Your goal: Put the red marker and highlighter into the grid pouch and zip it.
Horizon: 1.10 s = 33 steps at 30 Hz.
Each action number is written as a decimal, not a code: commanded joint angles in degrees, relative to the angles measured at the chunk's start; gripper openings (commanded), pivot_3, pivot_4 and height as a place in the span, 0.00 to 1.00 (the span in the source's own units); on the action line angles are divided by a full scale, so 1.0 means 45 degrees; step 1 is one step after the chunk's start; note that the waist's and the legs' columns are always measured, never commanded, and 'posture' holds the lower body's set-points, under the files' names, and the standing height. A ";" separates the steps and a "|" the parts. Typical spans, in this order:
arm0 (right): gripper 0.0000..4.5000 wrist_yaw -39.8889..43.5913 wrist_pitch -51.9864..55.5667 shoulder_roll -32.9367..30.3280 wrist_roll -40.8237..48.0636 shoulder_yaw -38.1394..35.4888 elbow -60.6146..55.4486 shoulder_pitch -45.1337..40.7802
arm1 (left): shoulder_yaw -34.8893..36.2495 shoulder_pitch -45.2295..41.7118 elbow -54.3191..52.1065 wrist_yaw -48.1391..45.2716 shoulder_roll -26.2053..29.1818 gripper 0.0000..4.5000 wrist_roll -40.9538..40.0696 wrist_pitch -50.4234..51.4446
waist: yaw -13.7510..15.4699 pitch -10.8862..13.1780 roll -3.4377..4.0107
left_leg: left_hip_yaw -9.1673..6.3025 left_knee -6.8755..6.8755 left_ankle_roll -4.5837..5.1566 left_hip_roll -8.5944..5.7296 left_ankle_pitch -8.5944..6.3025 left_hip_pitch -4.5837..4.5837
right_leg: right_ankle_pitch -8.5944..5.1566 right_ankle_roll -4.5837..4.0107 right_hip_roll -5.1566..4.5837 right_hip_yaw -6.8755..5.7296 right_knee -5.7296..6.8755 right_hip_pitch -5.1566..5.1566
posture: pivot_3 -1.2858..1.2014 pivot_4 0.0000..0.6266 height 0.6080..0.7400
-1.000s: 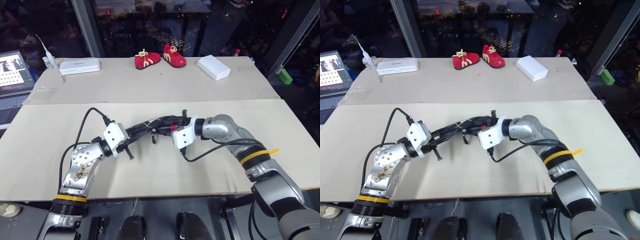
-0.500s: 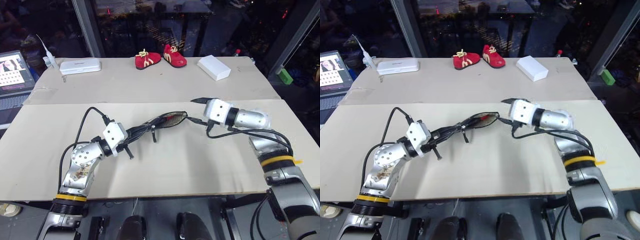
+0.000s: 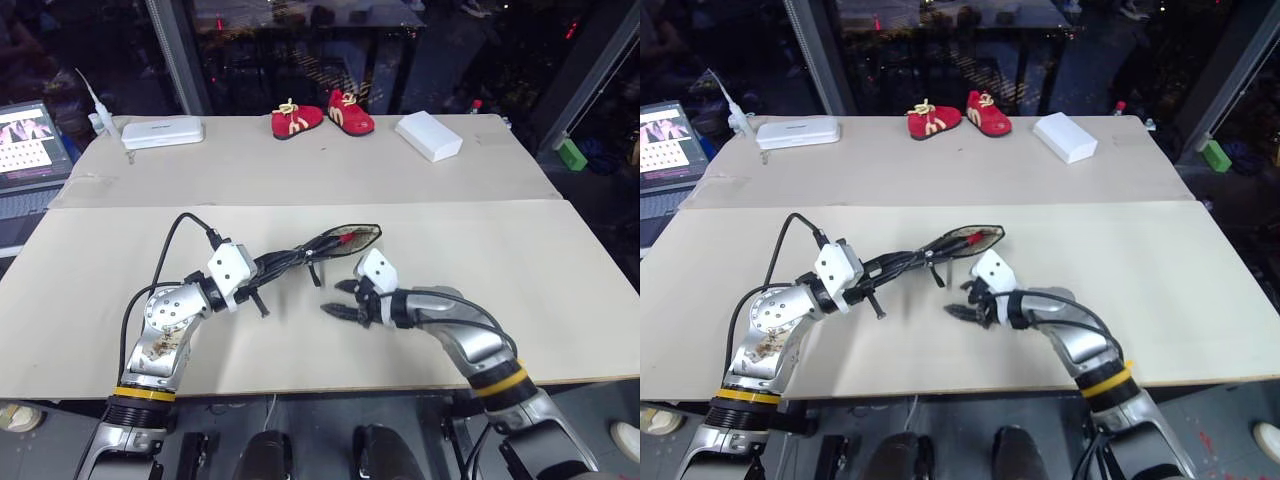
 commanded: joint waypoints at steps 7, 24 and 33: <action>0.69 0.0581 0.0373 0.1059 0.0323 -0.0157 -0.0449 -0.0550 | -0.0006 -0.0248 -0.0103 0.0001 -0.0073 0.00 -0.0147 -0.0149 | -0.0016 0.0000 0.0000 | -0.0018 -0.0002 0.0003 -0.0001 -0.0002 -0.0012 | -0.0004 0.0006 -0.0002 -0.0017 -0.0006 0.0004 | 0.52 0.24 1.00; 0.16 -0.0037 0.0371 0.1633 -0.0171 -0.0675 0.0805 -0.1225 | 0.0009 -0.0150 -0.0109 0.0038 -0.0101 0.00 -0.0122 -0.0166 | -0.0062 0.0000 0.0001 | -0.0025 -0.0003 0.0002 0.0001 -0.0002 -0.0008 | -0.0004 0.0005 0.0002 -0.0018 0.0003 0.0003 | 0.52 0.24 1.00; 0.01 0.0532 0.0643 0.0488 -0.0019 -0.1407 0.0485 -0.1347 | 0.0001 -0.0180 -0.0064 0.0061 -0.0134 0.00 -0.0115 -0.0161 | -0.0062 0.0000 0.0001 | -0.0026 -0.0002 0.0002 0.0003 -0.0002 -0.0008 | -0.0004 0.0005 0.0003 -0.0017 0.0003 0.0002 | 0.52 0.24 1.00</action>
